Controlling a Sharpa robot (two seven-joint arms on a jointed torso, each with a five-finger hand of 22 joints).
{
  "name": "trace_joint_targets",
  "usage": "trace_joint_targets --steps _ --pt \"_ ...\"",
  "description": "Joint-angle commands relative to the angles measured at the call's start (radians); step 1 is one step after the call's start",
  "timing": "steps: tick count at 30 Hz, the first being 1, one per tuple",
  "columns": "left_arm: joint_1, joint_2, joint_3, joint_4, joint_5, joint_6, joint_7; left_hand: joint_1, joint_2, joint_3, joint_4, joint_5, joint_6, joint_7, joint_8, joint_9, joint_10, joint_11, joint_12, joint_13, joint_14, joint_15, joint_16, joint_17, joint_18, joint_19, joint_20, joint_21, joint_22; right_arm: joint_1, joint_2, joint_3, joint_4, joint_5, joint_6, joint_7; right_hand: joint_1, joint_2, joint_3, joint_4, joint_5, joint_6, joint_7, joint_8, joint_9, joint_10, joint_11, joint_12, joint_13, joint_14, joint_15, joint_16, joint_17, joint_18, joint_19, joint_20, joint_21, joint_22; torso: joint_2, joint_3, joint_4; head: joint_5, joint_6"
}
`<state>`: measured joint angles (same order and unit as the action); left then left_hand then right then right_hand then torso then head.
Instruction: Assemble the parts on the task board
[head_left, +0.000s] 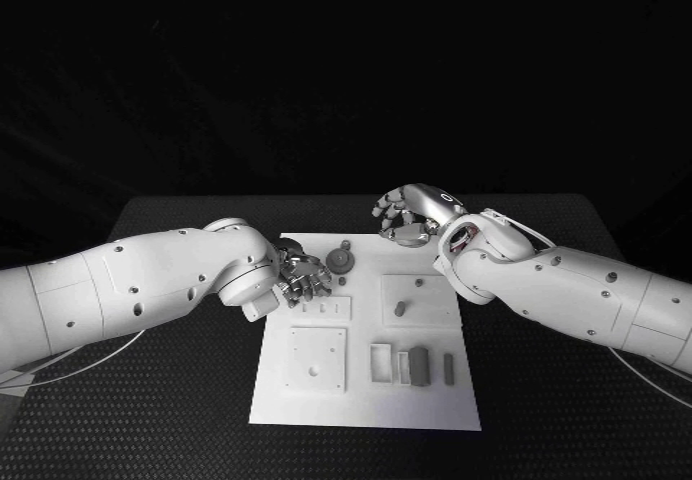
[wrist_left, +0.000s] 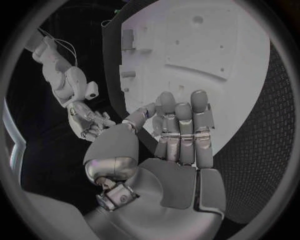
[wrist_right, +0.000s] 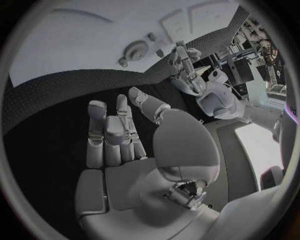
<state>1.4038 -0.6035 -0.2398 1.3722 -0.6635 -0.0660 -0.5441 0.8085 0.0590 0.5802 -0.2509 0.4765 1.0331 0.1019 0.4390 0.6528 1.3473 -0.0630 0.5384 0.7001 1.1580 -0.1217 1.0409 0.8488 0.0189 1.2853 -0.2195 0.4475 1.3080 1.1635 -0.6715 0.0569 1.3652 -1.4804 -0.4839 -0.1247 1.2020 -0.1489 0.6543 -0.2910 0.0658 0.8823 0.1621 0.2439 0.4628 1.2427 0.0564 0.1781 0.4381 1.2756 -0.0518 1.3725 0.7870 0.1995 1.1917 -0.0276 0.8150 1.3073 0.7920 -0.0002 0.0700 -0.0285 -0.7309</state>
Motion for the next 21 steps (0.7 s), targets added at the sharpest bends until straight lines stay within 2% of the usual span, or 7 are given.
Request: trace_joint_targets --steps 1,7,12,21 --pt "0.000 0.001 0.001 0.010 -0.076 0.017 0.006 -0.001 0.007 0.042 -0.038 0.002 0.134 -0.076 0.004 0.001 0.004 -0.002 0.006 0.002 0.003 -0.007 0.003 -0.002 0.030 0.010 -0.003 0.004 0.021 0.000 0.000 0.001 0.000 0.004 0.016 0.007 0.010 0.000 -0.002 -0.002 0.001 -0.002 0.008 0.000 -0.002 0.000 0.005 -0.005 -0.001 -0.006 0.002 -0.005 -0.001 0.062 -0.005 0.001 -0.004 0.018 -0.001 -0.0015 0.0016 0.000 -0.001" --pt "-0.003 0.009 0.001 0.021 -0.210 0.046 -0.003 0.002 0.001 0.049 -0.038 0.003 0.136 -0.077 0.006 0.005 0.005 -0.004 0.011 0.003 0.005 -0.010 0.008 -0.005 0.030 0.013 -0.005 0.008 0.021 0.000 -0.001 0.001 0.000 0.008 0.021 0.009 0.010 0.000 -0.003 -0.002 0.001 -0.002 0.008 0.000 -0.002 -0.001 0.005 -0.005 -0.001 -0.007 0.002 -0.006 -0.002 0.062 -0.006 0.002 -0.005 0.018 -0.001 -0.0011 0.0011 0.001 -0.005" --pt "-0.009 0.013 0.001 0.020 -0.334 0.046 -0.009 0.004 -0.002 0.054 -0.037 0.007 0.139 -0.080 0.011 0.010 0.008 -0.006 0.018 0.005 0.010 -0.013 0.016 -0.011 0.030 0.019 -0.008 0.015 0.022 0.000 -0.001 0.001 0.001 0.008 0.022 0.010 0.010 0.000 -0.003 -0.002 0.001 -0.003 0.008 0.000 -0.002 -0.001 0.005 -0.006 -0.002 -0.008 0.003 -0.006 -0.002 0.062 -0.007 0.002 -0.005 0.018 -0.001 0.0013 0.0005 0.004 -0.007" --pt "-0.021 0.017 0.001 0.011 -0.368 0.083 -0.009 0.002 -0.005 0.058 -0.037 0.016 0.147 -0.085 0.020 0.021 0.017 -0.012 0.030 0.007 0.020 -0.020 0.030 -0.020 0.029 0.030 -0.013 0.027 0.022 0.000 -0.002 0.001 0.000 0.008 0.025 0.006 0.005 0.003 -0.007 -0.001 0.001 -0.003 0.009 0.000 -0.003 -0.001 0.006 -0.006 -0.002 -0.009 0.003 -0.006 -0.002 0.062 -0.007 0.004 -0.006 0.018 0.000 0.0014 -0.0003 0.004 -0.011"
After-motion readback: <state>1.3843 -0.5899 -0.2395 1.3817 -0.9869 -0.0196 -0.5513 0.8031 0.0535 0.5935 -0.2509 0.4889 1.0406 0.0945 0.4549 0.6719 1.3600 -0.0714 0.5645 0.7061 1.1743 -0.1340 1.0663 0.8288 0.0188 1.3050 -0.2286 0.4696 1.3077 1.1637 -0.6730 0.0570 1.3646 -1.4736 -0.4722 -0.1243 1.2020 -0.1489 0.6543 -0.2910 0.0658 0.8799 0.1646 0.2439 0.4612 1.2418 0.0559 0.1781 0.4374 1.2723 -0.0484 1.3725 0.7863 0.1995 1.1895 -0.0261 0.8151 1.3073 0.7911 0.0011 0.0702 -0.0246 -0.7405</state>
